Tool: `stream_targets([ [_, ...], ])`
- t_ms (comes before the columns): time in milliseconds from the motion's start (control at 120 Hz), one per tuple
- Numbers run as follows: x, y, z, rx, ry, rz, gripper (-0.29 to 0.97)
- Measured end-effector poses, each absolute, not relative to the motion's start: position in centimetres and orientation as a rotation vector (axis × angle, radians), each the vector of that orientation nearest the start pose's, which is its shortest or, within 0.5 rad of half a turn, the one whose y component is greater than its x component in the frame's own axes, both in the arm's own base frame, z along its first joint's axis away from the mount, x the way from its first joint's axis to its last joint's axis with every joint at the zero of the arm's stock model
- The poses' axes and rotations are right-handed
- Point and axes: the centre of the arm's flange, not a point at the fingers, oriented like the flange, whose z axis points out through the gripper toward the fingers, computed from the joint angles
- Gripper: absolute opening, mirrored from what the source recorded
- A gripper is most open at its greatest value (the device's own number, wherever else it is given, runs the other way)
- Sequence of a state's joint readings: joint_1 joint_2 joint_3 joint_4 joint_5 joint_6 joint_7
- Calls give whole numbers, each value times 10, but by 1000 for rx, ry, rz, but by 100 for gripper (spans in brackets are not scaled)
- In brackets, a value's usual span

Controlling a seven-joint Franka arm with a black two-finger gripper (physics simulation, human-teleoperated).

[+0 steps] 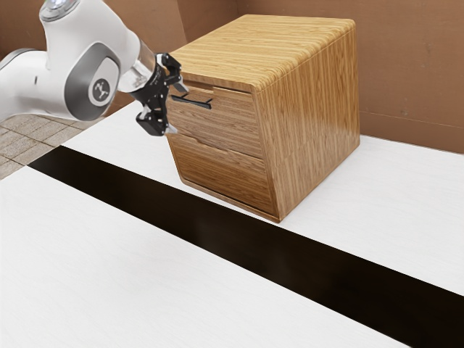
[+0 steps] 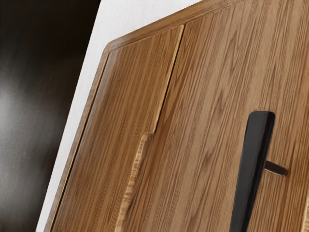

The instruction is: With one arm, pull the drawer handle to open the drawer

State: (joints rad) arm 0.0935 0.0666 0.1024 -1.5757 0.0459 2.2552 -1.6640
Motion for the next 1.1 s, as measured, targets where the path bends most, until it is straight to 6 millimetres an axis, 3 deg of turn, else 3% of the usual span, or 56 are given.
stream_targets([
  [167, 614, 134, 657, 1588, 2172, 678, 68],
  [483, 618, 127, 659, 1572, 2169, 674, 68],
  [792, 623, 143, 653, 1538, 2203, 677, 68],
  [1100, 632, 136, 649, 1546, 2196, 670, 68],
])
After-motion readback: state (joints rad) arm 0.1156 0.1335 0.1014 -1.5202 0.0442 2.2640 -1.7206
